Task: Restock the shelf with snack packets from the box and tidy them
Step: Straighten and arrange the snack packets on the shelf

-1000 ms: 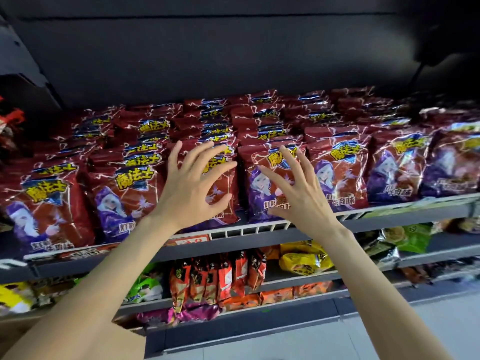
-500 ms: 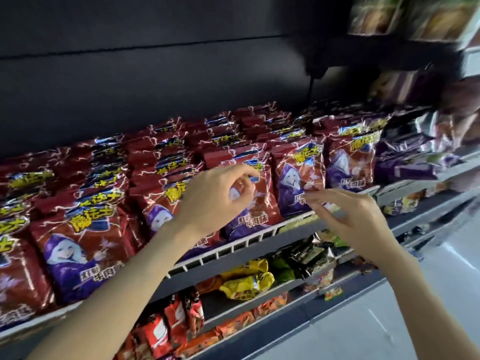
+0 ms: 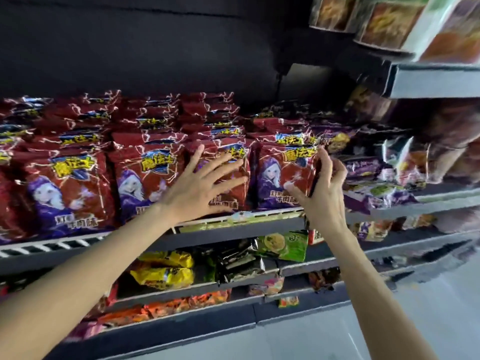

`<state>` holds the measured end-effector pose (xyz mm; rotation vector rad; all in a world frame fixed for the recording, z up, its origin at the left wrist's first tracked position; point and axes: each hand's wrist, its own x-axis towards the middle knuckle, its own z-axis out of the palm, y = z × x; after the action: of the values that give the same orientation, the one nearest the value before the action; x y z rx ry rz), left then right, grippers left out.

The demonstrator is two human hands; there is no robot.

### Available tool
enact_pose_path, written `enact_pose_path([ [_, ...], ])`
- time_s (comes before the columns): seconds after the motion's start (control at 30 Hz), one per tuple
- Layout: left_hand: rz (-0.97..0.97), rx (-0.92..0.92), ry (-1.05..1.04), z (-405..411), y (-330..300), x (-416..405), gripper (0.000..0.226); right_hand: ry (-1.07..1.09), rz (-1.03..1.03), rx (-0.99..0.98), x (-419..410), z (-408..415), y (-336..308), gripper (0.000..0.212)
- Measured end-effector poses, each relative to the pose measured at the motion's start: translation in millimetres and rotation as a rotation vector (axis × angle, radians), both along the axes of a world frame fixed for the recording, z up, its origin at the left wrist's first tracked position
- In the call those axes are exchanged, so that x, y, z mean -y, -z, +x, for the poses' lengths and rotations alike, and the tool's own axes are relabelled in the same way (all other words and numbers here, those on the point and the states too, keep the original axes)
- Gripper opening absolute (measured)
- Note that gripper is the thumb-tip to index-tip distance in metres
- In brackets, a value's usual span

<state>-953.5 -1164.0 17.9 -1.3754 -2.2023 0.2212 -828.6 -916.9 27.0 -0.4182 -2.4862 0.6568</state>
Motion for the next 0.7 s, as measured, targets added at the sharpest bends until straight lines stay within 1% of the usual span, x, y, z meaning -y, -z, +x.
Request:
enact_pose_path([
  [0.1,-0.082,-0.076,-0.034,-6.7,9.0,1.1,0.069,0.009,-0.019,-0.015,-1.3,-4.8,-0.7,0.095],
  [0.17,-0.070,-0.132,-0.035,-10.4,9.9,1.2,0.068,0.015,-0.044,-0.018,1.6,-7.0,-1.3,0.092],
  [0.27,-0.023,-0.217,-0.011,-12.5,10.9,2.3,0.069,0.004,-0.040,-0.102,7.0,-10.3,0.7,0.083],
  [0.4,0.009,-0.238,0.015,-15.5,14.2,3.9,0.071,-0.001,-0.073,-0.166,11.5,-13.1,4.6,0.081],
  [0.47,0.017,-0.221,0.018,-16.1,13.5,3.9,0.071,-0.001,-0.085,-0.253,11.6,-11.5,5.9,0.080],
  [0.57,0.030,-0.203,0.018,-16.2,13.2,3.8,0.068,-0.080,-0.143,-0.434,6.9,-4.5,8.3,0.077],
  [0.6,0.032,-0.201,0.015,-16.2,13.5,3.6,0.068,-0.113,-0.180,-0.438,4.0,-2.1,8.7,0.076],
  [0.63,0.034,-0.195,0.012,-16.3,13.4,3.5,0.067,-0.141,-0.226,-0.402,-0.1,-0.4,8.2,0.073],
  [0.7,0.041,-0.175,0.007,-16.0,12.2,2.8,0.067,-0.179,-0.309,-0.266,-6.4,1.1,4.0,0.052],
])
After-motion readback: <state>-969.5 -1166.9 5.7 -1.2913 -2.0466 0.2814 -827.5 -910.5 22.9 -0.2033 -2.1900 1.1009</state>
